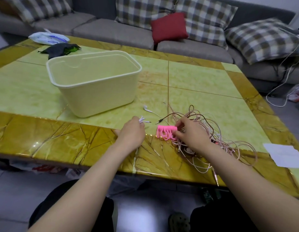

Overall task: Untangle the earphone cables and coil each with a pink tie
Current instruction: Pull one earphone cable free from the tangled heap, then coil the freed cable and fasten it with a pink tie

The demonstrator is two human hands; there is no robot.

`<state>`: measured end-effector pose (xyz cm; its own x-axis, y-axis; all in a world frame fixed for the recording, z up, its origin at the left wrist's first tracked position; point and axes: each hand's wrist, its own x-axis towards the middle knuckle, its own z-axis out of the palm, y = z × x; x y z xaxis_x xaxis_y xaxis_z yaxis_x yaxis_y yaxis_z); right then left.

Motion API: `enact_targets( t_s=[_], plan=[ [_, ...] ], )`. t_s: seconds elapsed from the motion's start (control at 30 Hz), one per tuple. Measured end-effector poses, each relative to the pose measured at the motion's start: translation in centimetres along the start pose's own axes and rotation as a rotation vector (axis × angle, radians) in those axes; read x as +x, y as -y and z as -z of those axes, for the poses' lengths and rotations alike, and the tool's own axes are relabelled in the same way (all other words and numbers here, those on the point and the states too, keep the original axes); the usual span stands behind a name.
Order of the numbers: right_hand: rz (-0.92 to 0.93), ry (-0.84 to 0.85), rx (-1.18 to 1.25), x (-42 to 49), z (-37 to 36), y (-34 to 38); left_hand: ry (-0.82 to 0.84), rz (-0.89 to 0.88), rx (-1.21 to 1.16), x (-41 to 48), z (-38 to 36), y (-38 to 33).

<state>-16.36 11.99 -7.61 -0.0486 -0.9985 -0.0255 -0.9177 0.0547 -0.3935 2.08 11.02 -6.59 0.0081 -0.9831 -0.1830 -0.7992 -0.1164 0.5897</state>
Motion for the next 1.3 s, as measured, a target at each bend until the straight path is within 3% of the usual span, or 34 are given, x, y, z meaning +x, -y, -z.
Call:
enact_targets(
  t_s=[0.3,0.47,0.63,0.83,1.1,1.3],
  plan=[
    [0.164,-0.140,-0.027,-1.3,0.5,2.1,-0.068,-0.164,-0.196,0.9,-1.1,-0.7],
    [0.217,-0.157,-0.185,-1.9,1.2,2.5,-0.132,-0.108,-0.254,1.6,-1.1,-0.7],
    [0.246,-0.213,-0.166,-2.6,2.0,2.4,-0.176,-0.098,-0.351,1.9,-0.8,-0.6],
    [0.263,-0.158,0.108,-3.0,1.3,2.9,0.007,-0.224,-0.429,0.8,-1.4,-1.7],
    [0.205,-0.084,0.349,-2.9,1.1,2.5,0.327,-0.242,-0.483,0.4,-1.3,-1.6],
    [0.151,0.005,0.471,-2.8,1.4,2.2,0.410,-0.301,-0.391,0.4,-0.6,-1.0]
  ],
)
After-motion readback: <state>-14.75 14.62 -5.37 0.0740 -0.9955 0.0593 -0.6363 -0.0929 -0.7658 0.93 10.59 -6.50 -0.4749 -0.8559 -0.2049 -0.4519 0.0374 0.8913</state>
